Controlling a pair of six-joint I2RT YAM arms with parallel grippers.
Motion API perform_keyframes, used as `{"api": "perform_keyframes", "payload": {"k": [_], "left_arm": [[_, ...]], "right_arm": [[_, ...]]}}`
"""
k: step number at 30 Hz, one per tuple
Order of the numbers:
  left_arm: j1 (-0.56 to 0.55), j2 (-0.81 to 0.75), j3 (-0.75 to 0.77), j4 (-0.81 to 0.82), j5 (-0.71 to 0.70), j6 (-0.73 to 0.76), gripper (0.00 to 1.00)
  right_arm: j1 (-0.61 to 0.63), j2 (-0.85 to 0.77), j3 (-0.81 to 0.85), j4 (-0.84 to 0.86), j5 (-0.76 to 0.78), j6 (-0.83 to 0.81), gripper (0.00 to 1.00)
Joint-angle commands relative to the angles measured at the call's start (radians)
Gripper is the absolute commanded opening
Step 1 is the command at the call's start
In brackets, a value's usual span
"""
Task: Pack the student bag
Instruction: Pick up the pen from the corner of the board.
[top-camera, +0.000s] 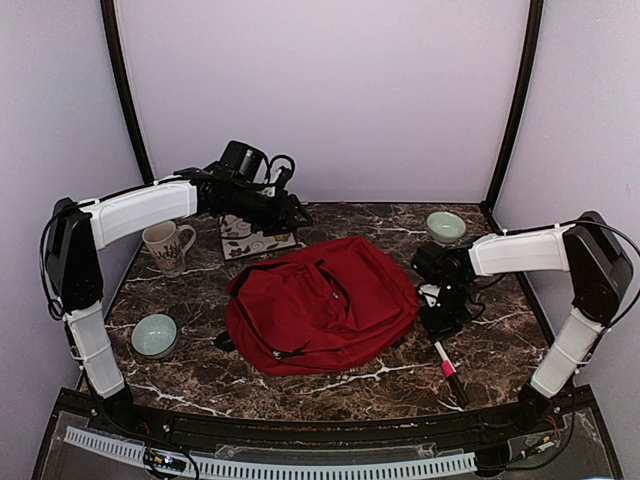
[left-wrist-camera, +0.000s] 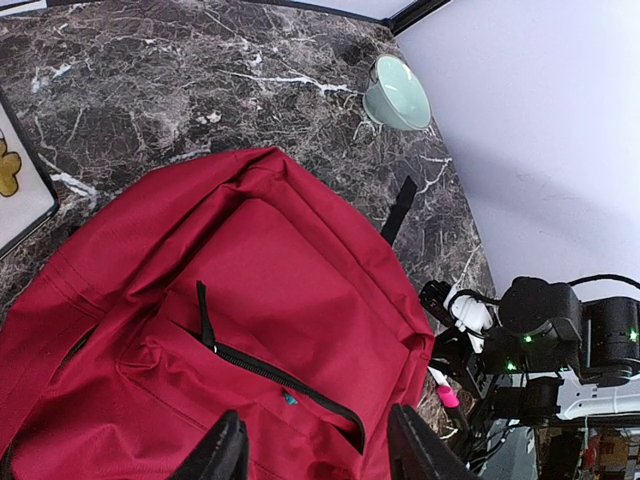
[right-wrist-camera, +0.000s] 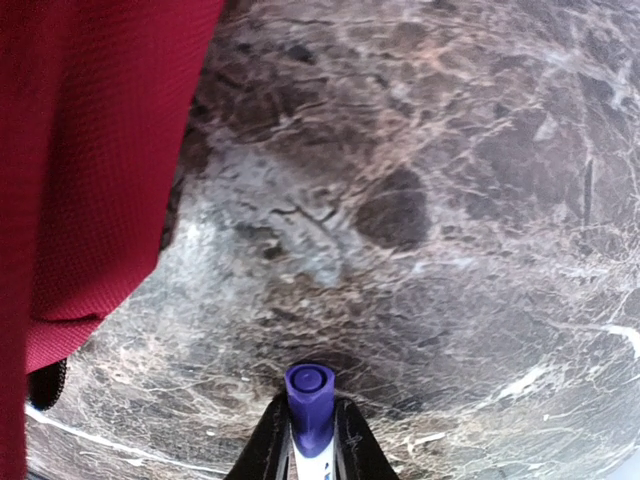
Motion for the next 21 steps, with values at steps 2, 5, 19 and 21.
{"api": "perform_keyframes", "payload": {"k": [2,5,19,21], "left_arm": [[0.001,0.011,0.031,-0.003,0.016,-0.01,0.49],[0.001,0.013,0.031,-0.003,0.018,-0.013,0.49],[0.001,0.025,0.044,-0.004,0.029,-0.012,0.48],[0.001,0.028,0.047,0.0,0.031,-0.016,0.48]], "right_arm": [[-0.03,-0.013,-0.03,0.059,-0.005,0.034,0.17],[-0.03,-0.016,-0.048,0.071,-0.02,0.021,0.17],[-0.029,-0.075,-0.126,0.044,-0.056,0.05,0.26],[-0.028,-0.076,-0.137,0.052,-0.063,0.06,0.23]]}}
